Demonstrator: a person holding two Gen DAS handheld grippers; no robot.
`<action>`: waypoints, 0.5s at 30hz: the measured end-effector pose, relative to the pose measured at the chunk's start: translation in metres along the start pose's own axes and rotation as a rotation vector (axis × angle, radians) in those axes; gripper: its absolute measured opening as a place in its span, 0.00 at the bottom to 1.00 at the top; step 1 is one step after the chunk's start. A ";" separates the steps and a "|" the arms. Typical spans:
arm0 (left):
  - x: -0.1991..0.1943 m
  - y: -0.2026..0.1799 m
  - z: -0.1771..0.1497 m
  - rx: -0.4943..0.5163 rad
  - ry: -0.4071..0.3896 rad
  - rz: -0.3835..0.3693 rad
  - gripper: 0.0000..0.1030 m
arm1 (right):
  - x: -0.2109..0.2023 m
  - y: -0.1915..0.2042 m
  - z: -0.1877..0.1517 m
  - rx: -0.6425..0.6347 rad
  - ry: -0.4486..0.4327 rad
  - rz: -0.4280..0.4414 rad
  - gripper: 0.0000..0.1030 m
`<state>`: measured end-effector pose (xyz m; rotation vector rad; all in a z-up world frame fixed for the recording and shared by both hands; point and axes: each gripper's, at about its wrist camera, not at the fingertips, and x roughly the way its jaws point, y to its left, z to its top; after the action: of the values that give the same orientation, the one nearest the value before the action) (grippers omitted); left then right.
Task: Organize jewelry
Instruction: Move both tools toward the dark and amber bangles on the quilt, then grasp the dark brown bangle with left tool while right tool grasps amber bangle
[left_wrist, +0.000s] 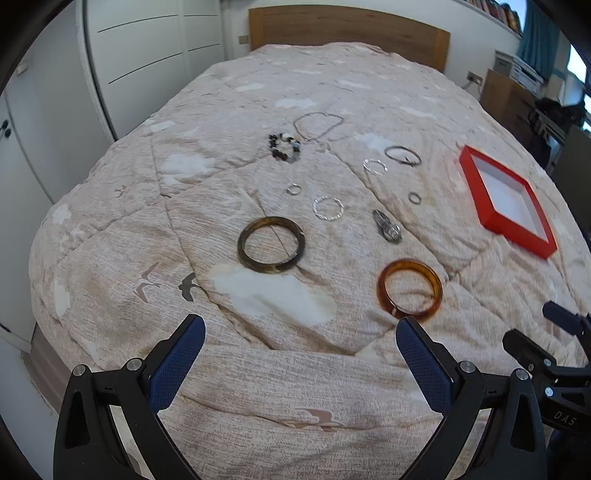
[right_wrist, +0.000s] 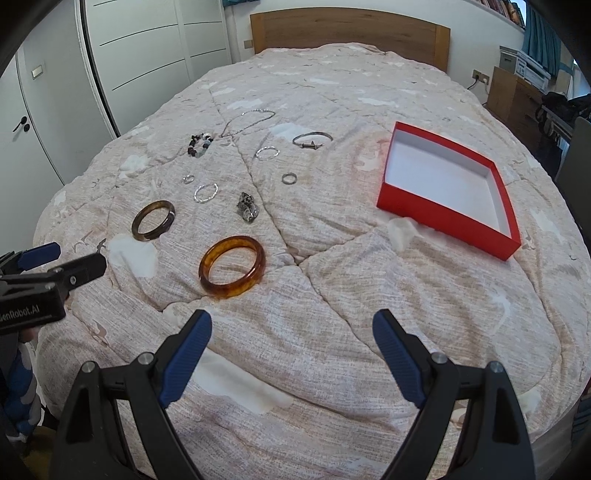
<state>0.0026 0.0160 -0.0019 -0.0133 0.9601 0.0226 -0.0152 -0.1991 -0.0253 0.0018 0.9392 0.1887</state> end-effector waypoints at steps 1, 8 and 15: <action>-0.001 0.003 0.002 -0.013 -0.010 0.008 0.99 | 0.000 -0.002 0.002 0.002 -0.001 0.003 0.86; 0.007 0.013 0.028 -0.045 0.009 0.027 0.99 | 0.004 -0.011 0.029 -0.014 -0.024 0.034 0.86; 0.022 0.025 0.063 -0.063 -0.008 0.047 0.99 | 0.017 -0.014 0.063 -0.031 -0.053 0.098 0.85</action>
<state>0.0658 0.0431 0.0161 -0.0485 0.9518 0.0963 0.0477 -0.2046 -0.0028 0.0240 0.8841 0.2921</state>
